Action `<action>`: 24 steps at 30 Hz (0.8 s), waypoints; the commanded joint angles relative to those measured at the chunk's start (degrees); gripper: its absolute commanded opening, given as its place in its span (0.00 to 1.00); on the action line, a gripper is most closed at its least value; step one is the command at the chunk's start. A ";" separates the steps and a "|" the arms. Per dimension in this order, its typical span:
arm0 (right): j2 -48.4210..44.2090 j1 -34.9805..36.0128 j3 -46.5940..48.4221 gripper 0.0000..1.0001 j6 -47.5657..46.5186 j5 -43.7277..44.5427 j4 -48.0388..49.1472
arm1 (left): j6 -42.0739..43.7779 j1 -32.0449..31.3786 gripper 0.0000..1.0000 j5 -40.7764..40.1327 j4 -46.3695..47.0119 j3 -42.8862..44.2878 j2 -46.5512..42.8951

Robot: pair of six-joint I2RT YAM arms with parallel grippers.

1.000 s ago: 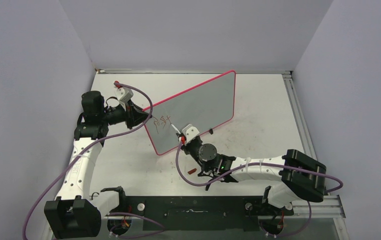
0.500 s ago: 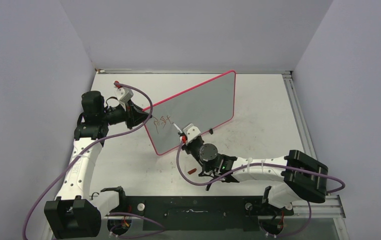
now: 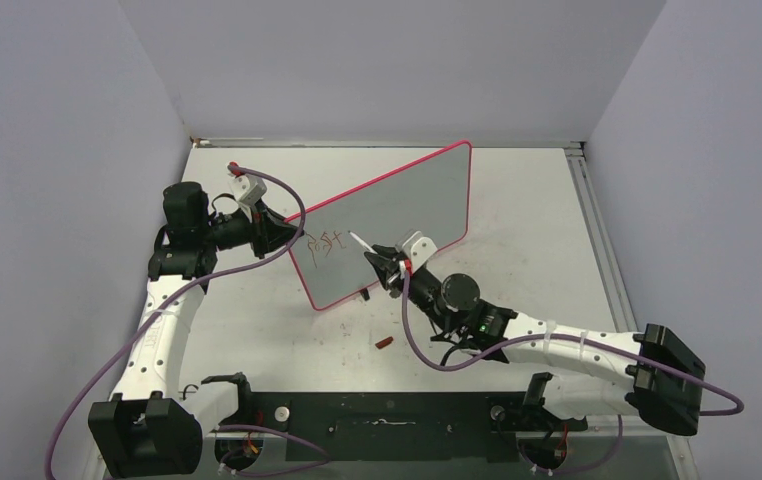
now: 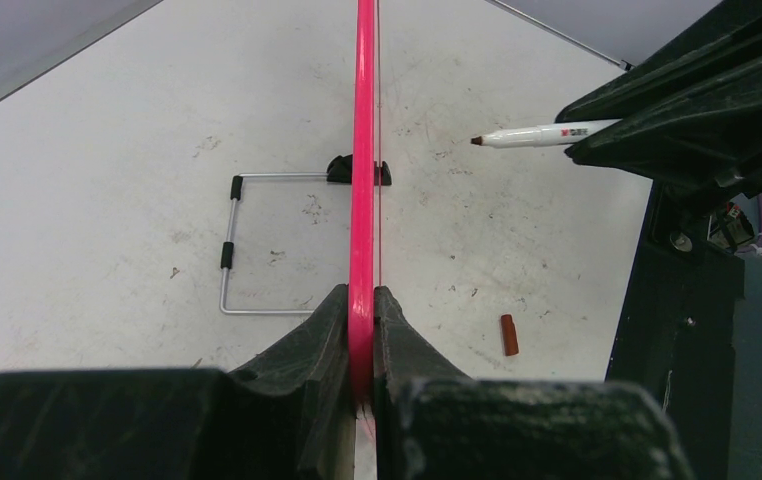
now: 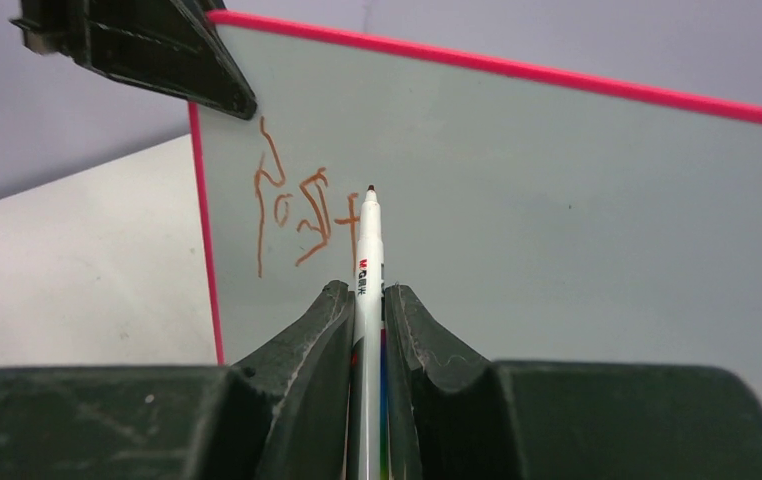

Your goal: Write a sentence on the whiteboard

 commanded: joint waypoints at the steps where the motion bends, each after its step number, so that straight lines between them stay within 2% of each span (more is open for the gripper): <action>1: -0.47 -5.57 1.34 0.05 3.85 -12.17 -4.01 | 2.64 0.31 0.00 -0.65 -3.41 0.64 0.17; 9: 2.64 -10.24 2.36 0.05 3.95 -18.02 -4.35 | 2.64 0.29 0.00 -0.94 -3.81 0.83 0.25; 24: 7.15 -9.97 3.45 0.05 2.92 -14.47 -1.87 | 2.89 0.35 0.00 -1.09 -4.70 1.44 1.01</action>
